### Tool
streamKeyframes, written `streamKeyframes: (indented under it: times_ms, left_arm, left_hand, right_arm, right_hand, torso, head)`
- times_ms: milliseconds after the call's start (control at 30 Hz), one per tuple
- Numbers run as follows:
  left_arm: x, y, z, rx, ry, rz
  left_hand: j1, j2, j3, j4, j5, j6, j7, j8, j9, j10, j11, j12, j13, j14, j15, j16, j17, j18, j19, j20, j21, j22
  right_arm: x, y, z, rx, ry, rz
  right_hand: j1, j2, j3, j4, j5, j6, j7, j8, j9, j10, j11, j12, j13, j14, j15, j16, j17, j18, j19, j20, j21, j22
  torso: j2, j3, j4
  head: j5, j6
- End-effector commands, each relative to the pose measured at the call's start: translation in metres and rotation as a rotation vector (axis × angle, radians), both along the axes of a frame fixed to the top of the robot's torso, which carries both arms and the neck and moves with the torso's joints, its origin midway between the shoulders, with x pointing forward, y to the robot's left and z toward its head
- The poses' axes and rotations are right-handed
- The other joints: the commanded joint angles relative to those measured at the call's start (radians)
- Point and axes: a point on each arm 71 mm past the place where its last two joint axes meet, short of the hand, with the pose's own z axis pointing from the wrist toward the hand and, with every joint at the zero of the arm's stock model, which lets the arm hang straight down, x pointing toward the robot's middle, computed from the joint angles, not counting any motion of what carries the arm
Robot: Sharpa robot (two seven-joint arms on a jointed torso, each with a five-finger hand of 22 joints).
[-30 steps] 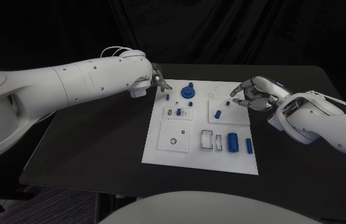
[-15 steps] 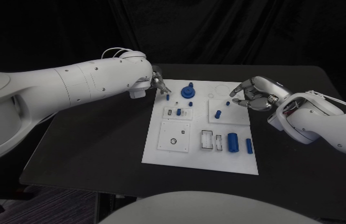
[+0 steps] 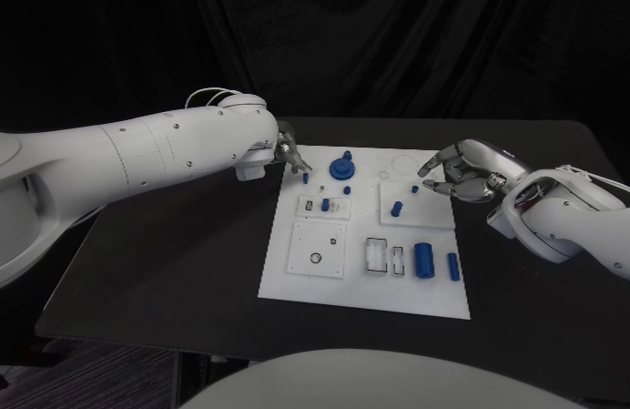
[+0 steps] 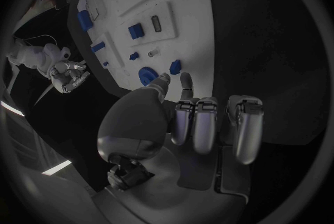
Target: Assemble the parts on the task board
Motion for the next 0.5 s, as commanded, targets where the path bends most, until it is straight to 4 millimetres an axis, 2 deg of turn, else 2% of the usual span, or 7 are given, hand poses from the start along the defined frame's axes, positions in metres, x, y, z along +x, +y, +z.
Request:
streamKeyframes:
  times_ms: [33, 500]
  left_arm:
    - [-0.0003, -0.0032, -0.0005, -0.012, -0.003, -0.021]
    - [-0.0009, -0.0052, -0.0044, -0.005, 0.018, -0.030]
  left_hand:
    - [-0.006, 0.001, -0.006, 0.001, -0.004, 0.001, 0.003, -0.007, -0.001, 0.108, 0.007, 0.004, 0.263, 0.106, 0.005, -0.001, 0.263, -0.006, 0.107, 0.006, 0.003, 0.263]
    - [-0.007, 0.007, -0.006, 0.004, -0.004, 0.004, 0.003, -0.008, -0.001, 0.108, 0.007, 0.004, 0.263, 0.106, 0.005, -0.001, 0.263, -0.006, 0.107, 0.007, 0.003, 0.263]
  right_arm:
    - [0.0000, -0.0006, -0.0018, -0.006, 0.013, -0.012]
    - [0.0005, 0.0007, -0.0020, -0.006, 0.014, -0.009]
  right_hand:
    - [-0.005, 0.005, 0.004, 0.001, 0.001, -0.003, 0.006, -0.003, -0.001, 0.037, 0.006, -0.005, 0.157, 0.065, 0.007, -0.004, 0.066, 0.005, 0.023, 0.006, -0.004, 0.192]
    - [-0.005, 0.006, 0.005, 0.000, 0.001, -0.003, 0.006, -0.004, -0.001, 0.036, 0.006, -0.006, 0.156, 0.065, 0.007, -0.005, 0.066, 0.005, 0.023, 0.006, -0.005, 0.192]
  torso:
    - [0.000, 0.0000, 0.0000]
    - [0.000, 0.0005, -0.0002]
  head:
    - [0.000, 0.000]
    - [0.000, 0.000]
